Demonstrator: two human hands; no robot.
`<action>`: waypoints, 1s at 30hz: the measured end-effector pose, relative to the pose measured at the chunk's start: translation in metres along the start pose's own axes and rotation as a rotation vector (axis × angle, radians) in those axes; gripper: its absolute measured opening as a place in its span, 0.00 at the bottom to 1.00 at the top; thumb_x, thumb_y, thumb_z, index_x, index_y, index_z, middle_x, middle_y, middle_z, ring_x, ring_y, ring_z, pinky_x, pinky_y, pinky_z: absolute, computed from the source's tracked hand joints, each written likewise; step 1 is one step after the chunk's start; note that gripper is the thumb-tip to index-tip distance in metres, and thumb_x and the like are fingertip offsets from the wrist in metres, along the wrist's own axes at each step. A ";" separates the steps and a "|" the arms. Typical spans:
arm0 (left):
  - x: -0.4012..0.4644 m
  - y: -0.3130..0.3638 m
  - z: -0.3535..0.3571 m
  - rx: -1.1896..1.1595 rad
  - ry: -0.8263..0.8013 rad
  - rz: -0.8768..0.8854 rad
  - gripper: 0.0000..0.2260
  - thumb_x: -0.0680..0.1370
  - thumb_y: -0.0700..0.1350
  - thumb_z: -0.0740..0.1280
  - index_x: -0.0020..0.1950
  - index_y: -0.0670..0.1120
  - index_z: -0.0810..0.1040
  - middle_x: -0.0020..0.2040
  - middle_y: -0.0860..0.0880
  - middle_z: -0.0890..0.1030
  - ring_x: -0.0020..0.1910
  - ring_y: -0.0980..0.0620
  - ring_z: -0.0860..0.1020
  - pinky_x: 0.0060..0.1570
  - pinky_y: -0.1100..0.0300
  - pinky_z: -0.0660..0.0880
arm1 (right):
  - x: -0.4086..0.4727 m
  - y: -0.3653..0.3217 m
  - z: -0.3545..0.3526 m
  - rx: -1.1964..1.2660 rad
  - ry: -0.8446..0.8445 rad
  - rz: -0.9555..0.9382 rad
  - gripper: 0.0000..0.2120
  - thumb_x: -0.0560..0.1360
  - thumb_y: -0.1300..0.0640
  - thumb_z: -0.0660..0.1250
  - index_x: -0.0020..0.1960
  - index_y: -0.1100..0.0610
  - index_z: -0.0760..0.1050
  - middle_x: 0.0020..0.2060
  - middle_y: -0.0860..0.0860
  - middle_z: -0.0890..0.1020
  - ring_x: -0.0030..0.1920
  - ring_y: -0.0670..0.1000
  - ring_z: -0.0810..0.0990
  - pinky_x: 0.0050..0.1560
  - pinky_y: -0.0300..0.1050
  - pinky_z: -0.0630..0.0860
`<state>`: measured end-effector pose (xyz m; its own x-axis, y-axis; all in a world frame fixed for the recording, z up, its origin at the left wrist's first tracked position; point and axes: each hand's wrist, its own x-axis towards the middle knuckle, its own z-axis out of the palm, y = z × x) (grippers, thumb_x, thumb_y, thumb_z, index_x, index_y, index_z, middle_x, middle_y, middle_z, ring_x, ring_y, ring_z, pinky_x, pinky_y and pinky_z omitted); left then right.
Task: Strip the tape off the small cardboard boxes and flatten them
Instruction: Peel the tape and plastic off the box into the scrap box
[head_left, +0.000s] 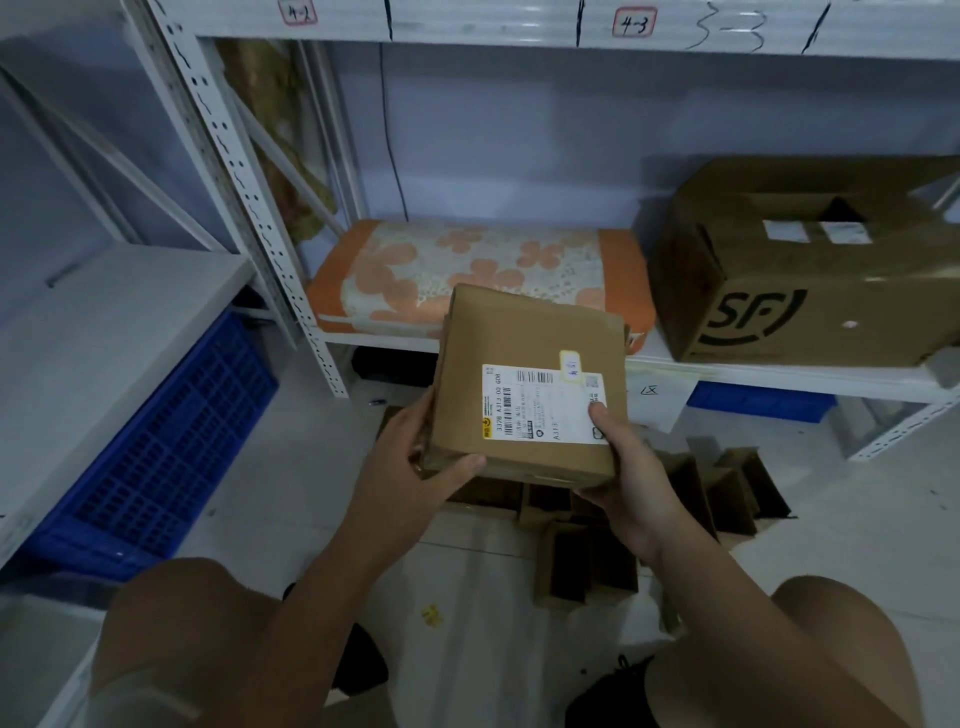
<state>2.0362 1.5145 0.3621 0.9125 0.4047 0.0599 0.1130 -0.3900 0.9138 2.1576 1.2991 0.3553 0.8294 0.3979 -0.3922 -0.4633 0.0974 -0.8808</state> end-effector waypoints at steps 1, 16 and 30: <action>-0.001 0.001 -0.001 0.009 0.042 0.013 0.32 0.72 0.59 0.76 0.76 0.61 0.72 0.65 0.63 0.78 0.63 0.64 0.77 0.63 0.54 0.77 | -0.001 -0.001 0.000 -0.002 0.007 -0.009 0.20 0.78 0.39 0.66 0.68 0.44 0.75 0.60 0.46 0.84 0.63 0.53 0.81 0.68 0.62 0.72; 0.003 0.002 0.009 -0.021 0.059 -0.168 0.26 0.77 0.64 0.67 0.71 0.54 0.74 0.57 0.62 0.81 0.52 0.64 0.80 0.44 0.71 0.74 | -0.012 -0.005 0.003 -0.215 0.059 -0.203 0.36 0.70 0.32 0.72 0.75 0.35 0.64 0.68 0.43 0.75 0.64 0.46 0.78 0.67 0.51 0.75; 0.001 -0.014 0.006 -0.169 0.239 -0.174 0.13 0.87 0.50 0.59 0.65 0.55 0.81 0.54 0.57 0.85 0.53 0.58 0.83 0.59 0.50 0.81 | -0.011 -0.005 0.005 -0.112 0.043 -0.215 0.34 0.70 0.42 0.77 0.73 0.39 0.69 0.64 0.43 0.79 0.61 0.47 0.81 0.63 0.52 0.78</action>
<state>2.0380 1.5158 0.3466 0.7650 0.6434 -0.0288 0.1740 -0.1635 0.9711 2.1491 1.2983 0.3655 0.9188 0.3395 -0.2013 -0.2390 0.0727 -0.9683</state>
